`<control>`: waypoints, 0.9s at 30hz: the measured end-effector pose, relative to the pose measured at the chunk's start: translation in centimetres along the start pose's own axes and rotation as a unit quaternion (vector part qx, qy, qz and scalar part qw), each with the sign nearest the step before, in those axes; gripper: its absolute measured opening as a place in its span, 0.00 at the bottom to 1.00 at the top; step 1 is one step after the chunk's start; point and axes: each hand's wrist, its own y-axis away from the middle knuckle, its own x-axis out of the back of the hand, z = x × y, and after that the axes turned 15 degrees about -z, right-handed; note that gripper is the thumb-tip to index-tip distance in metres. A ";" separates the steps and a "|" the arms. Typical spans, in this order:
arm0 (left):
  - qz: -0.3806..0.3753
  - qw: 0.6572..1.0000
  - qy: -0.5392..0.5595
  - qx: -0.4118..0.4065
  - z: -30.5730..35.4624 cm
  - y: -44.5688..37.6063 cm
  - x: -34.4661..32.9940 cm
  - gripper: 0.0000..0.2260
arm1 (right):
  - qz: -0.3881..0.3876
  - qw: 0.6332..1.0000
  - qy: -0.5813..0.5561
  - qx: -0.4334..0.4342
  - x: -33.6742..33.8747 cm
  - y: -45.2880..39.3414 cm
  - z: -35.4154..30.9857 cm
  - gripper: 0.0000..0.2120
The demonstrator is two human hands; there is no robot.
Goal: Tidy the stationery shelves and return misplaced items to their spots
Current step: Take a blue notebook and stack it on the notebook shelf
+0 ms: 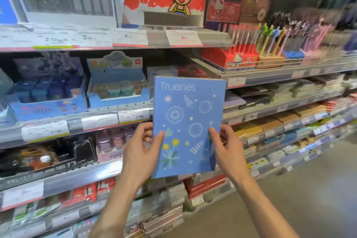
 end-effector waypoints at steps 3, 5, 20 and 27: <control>-0.005 1.000 -0.003 -0.007 0.5 -1.9 -1.5 0.10 | 0.026 1.000 -0.004 0.006 1.4 -1.9 0.6 0.14; -0.003 1.000 -0.016 -0.012 0.7 -3.0 -2.3 0.11 | 0.032 0.999 -0.008 0.017 2.2 -3.2 1.1 0.14; 0.141 0.988 -0.042 0.038 2.7 -8.2 -16.4 0.05 | -0.083 0.992 -0.042 0.088 12.9 -13.2 8.4 0.07; 0.153 0.983 -0.013 0.097 3.1 -8.0 -23.4 0.07 | -0.147 0.986 -0.020 0.071 17.6 -14.9 13.9 0.04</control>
